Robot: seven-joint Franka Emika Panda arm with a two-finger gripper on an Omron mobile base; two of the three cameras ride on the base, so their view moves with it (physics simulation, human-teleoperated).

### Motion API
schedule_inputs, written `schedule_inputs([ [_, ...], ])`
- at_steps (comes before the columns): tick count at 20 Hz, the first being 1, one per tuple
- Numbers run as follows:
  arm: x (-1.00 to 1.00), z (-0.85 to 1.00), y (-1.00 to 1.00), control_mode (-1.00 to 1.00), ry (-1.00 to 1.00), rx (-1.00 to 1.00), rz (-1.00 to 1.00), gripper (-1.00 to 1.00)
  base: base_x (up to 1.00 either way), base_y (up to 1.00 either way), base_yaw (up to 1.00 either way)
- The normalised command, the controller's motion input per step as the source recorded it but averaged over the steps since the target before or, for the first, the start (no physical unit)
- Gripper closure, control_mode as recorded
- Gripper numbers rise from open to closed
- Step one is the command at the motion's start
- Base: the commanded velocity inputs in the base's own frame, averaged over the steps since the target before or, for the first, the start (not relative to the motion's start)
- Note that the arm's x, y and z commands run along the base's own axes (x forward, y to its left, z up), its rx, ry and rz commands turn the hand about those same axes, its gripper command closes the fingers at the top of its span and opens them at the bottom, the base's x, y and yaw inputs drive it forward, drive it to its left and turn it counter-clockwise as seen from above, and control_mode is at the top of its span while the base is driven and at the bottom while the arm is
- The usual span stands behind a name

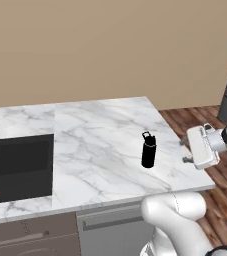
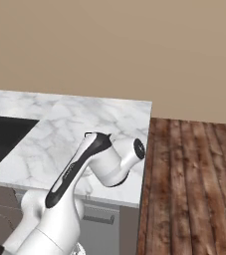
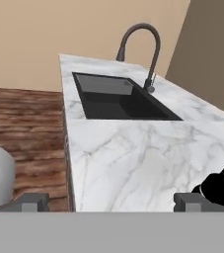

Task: Pick the water bottle from the counter and place it in the open cabinet.

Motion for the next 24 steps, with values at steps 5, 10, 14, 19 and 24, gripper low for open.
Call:
schedule_inputs([
  [5, 0.00, -0.15, 0.00, -1.00, -0.04, 0.04, 0.11, -1.00, 0.00, 0.00, 0.00],
  [10, 0.00, -0.11, 0.00, -1.00, -0.03, 0.04, 0.06, -1.00, 0.00, 0.00, 0.00],
  [14, 0.00, -0.11, 0.00, -1.00, -0.02, 0.05, 0.04, -1.00, 0.00, 0.00, 0.00],
  [19, 0.11, 0.00, 0.00, -1.00, 0.00, 0.09, 0.00, -1.00, 0.00, 0.00, 0.00],
  [24, 0.09, 0.00, 0.00, -1.00, 0.00, 0.10, -0.04, -1.00, 0.00, 0.00, 0.00],
])
